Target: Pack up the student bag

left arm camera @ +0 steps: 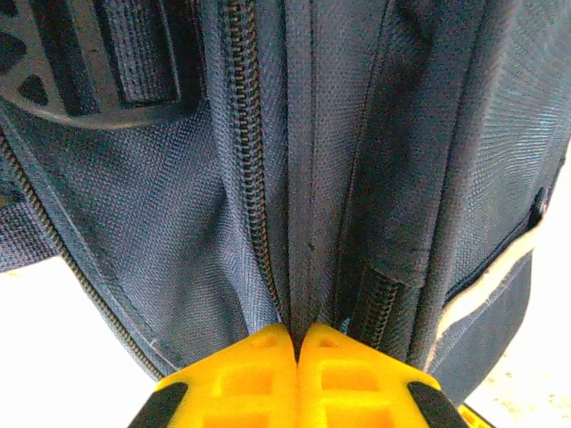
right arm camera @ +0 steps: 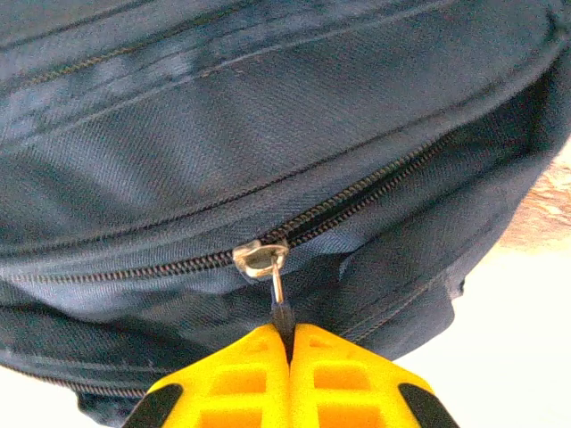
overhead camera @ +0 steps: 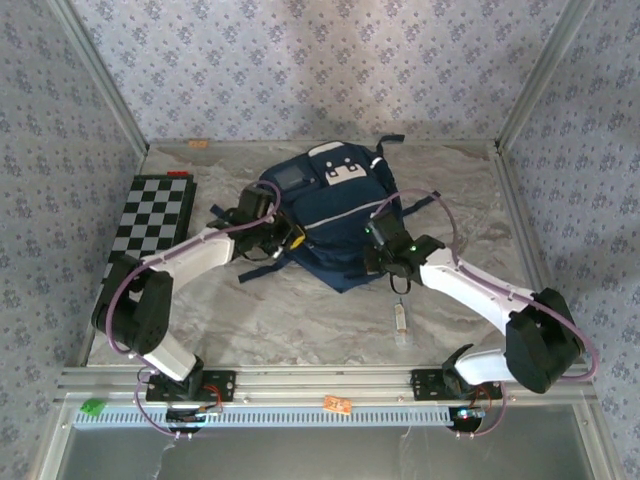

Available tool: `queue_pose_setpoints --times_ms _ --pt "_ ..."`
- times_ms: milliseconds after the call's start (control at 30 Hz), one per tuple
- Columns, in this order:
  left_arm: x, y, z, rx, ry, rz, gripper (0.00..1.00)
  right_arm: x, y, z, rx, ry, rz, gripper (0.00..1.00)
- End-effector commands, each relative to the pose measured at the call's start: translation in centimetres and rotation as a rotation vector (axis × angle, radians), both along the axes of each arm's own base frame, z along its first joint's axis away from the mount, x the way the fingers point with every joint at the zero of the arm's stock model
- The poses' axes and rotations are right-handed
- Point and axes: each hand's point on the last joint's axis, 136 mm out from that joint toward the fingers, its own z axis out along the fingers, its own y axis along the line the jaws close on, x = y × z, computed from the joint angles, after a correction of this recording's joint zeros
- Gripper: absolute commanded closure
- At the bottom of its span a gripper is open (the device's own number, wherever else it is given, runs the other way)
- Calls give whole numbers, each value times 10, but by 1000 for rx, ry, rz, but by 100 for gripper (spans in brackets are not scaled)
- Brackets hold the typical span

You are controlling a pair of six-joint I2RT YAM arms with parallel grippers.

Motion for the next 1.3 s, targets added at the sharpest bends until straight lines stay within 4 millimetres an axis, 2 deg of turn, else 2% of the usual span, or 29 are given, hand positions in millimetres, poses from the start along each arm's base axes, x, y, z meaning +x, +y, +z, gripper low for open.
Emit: queue_pose_setpoints --times_ms 0,67,167,267,367,500,567,633,700,900,1033,1167,1267 --pt "27 42 17 114 -95 -26 100 -27 15 -7 -52 53 81 100" --pt "43 56 25 110 -135 -50 100 -33 51 -4 26 60 133 100" --pt "63 75 20 132 -117 -67 100 -29 90 6 75 24 156 100" --pt "65 78 23 86 -118 -71 86 -17 103 10 102 16 116 100" --pt "45 76 29 41 -112 -41 64 -12 107 9 111 4 106 100" --pt "7 75 26 -35 -59 89 54 -14 110 5 109 13 119 100" --pt "-12 61 24 -66 -34 131 50 -14 110 4 117 14 124 100" --pt "-25 48 15 -81 20 170 48 -14 112 3 124 16 131 100" --pt "-28 38 7 -100 48 223 48 -14 114 3 128 18 139 100" --pt "-19 17 4 -69 54 277 48 -13 115 2 131 20 146 100" --pt "-15 12 -8 -24 78 324 48 -10 117 -2 139 21 148 100" --pt "-10 8 -16 4 85 361 59 -7 117 -4 136 15 148 100" --pt "-6 10 -17 46 84 368 74 -3 117 -4 116 9 149 100"
